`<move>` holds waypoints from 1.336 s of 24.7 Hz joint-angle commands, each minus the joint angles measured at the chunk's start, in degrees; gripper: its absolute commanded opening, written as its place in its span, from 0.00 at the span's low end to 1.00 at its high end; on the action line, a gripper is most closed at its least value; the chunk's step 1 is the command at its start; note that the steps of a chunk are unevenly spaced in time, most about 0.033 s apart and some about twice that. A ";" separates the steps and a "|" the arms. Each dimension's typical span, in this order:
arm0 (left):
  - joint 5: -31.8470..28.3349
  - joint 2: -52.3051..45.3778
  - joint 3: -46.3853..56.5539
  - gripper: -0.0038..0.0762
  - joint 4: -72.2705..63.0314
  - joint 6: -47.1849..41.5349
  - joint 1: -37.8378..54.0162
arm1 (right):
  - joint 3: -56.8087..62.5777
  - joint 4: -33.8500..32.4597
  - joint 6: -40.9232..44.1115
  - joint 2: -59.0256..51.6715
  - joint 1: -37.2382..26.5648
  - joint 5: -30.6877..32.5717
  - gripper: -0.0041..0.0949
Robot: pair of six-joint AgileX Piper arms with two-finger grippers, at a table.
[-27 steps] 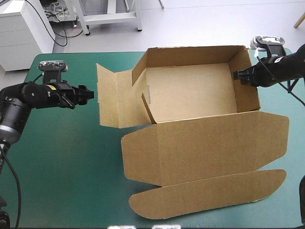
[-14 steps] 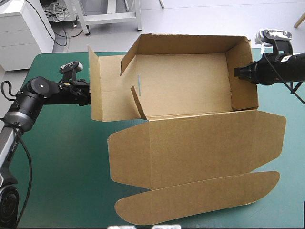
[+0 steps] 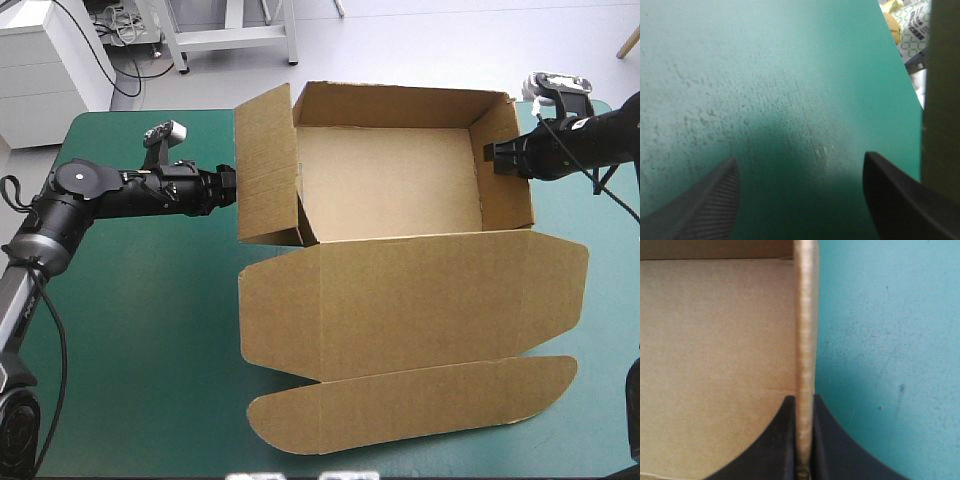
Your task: Fold the box
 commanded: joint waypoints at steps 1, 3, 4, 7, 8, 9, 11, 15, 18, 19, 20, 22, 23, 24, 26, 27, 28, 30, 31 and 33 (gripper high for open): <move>0.83 -2.37 -1.70 0.66 -5.34 0.87 0.06 | -1.58 3.62 0.54 -0.20 -0.13 -2.91 0.02; 1.25 -2.37 -1.70 0.66 -6.47 1.29 0.06 | -1.58 4.86 -0.32 0.69 -0.13 -2.91 0.02; 1.41 -2.37 -1.70 0.66 -7.05 1.29 0.06 | -1.58 5.20 -0.57 1.35 -0.13 -2.91 0.02; 2.69 -2.37 -1.70 0.66 -8.59 2.89 0.06 | -1.58 4.84 -0.81 2.31 -0.13 -3.03 0.02; 2.97 -2.37 -1.70 0.66 -8.73 2.89 0.06 | -1.58 4.33 -1.32 2.82 -0.13 -3.03 0.02; 3.25 -2.37 -1.70 0.66 -8.81 2.89 0.06 | -1.58 3.90 -1.32 3.14 -0.13 -3.03 0.02; 3.54 -2.37 -1.70 0.66 -9.00 2.99 0.06 | -1.58 3.63 -1.47 3.82 -0.05 -3.03 0.02; 4.42 -2.37 -1.70 0.66 -9.55 2.99 0.06 | -1.58 3.10 -1.60 4.74 1.15 -3.56 0.02; 5.82 -2.37 -1.70 0.66 -11.27 3.82 0.06 | -1.58 2.72 -1.60 5.61 2.86 -5.03 0.02; 6.12 -2.37 -1.70 0.66 -11.74 4.11 0.06 | -1.58 2.50 -1.60 6.05 3.56 -5.73 0.02; 6.39 -2.37 -1.70 0.66 -12.18 4.24 0.06 | -1.58 2.54 -1.60 6.20 4.31 -6.23 0.02; 6.93 -2.37 -1.70 0.66 -12.95 4.75 0.06 | -1.58 2.32 -1.60 7.28 6.48 -7.36 0.02; 8.25 -2.37 -1.70 0.66 -13.24 5.27 0.06 | -1.58 1.73 -0.84 7.91 7.84 -8.60 0.02; 8.88 -2.37 -1.70 0.66 -13.32 5.38 0.06 | -1.58 1.37 -0.52 8.04 8.37 -9.17 0.02; 10.90 -2.37 -1.70 0.66 -13.32 5.38 0.06 | -1.58 1.36 -0.09 9.17 9.78 -10.00 0.02; 11.03 -2.37 -1.70 0.66 -13.17 5.38 0.06 | -1.58 1.53 0.20 9.62 10.91 -10.22 0.02; 11.11 -2.37 -1.70 0.66 -13.17 5.38 0.06 | -1.58 1.33 0.51 10.07 11.53 -10.55 0.02; 11.84 -2.37 -1.70 0.66 -13.02 5.38 0.06 | -1.58 1.34 1.92 10.41 13.55 -12.42 0.02; 12.08 -2.37 -1.70 0.66 -12.73 5.38 0.06 | -1.58 1.46 2.50 10.41 14.25 -13.46 0.02; 12.47 -2.37 -1.70 0.66 -10.04 5.38 0.06 | -1.58 1.58 4.38 10.41 15.44 -14.83 0.02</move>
